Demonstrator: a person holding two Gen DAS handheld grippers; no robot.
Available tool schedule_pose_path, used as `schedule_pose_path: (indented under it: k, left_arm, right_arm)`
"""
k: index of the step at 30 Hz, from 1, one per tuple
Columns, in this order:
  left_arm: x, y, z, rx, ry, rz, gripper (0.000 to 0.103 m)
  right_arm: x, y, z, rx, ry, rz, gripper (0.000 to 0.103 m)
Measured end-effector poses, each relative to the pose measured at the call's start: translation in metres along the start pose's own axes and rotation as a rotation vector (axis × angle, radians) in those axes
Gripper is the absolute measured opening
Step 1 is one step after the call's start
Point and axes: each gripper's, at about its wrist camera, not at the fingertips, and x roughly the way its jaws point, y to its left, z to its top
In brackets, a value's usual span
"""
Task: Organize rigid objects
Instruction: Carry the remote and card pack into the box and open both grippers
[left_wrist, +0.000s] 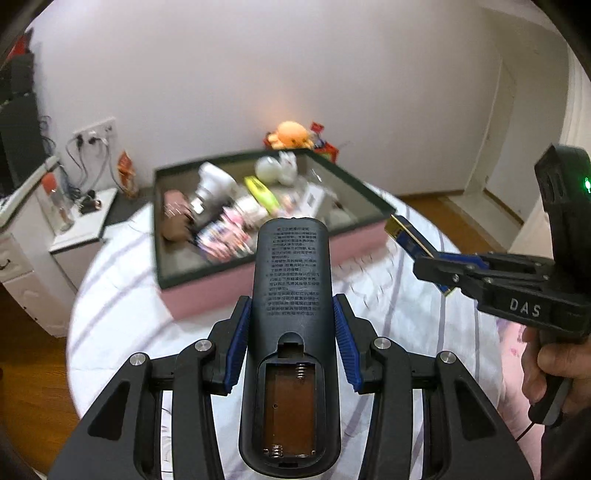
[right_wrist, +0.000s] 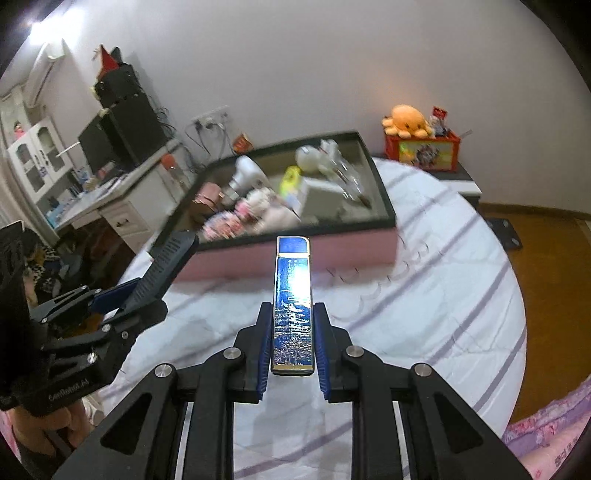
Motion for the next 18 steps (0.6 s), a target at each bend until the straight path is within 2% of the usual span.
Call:
schedule_pose_path:
  k: [9,14,18]
  left_arm:
    - [-0.009,0.030,0.051,-0.049,-0.098,0.058,0.044]
    - [0.017,0.048,0.082,-0.088,-0.112,0.061,0.044]
    - [0.055,0.060,0.097,-0.125,-0.084,0.059,0.044]
  right_arm:
    - [-0.006,0.020,0.065,-0.090,-0.094,0.006,0.020]
    - [0.020,0.013,0.107,-0.109,-0.089,0.004,0.020]
    - [0.062,-0.001,0.134,-0.106,-0.041,0.001,0.020]
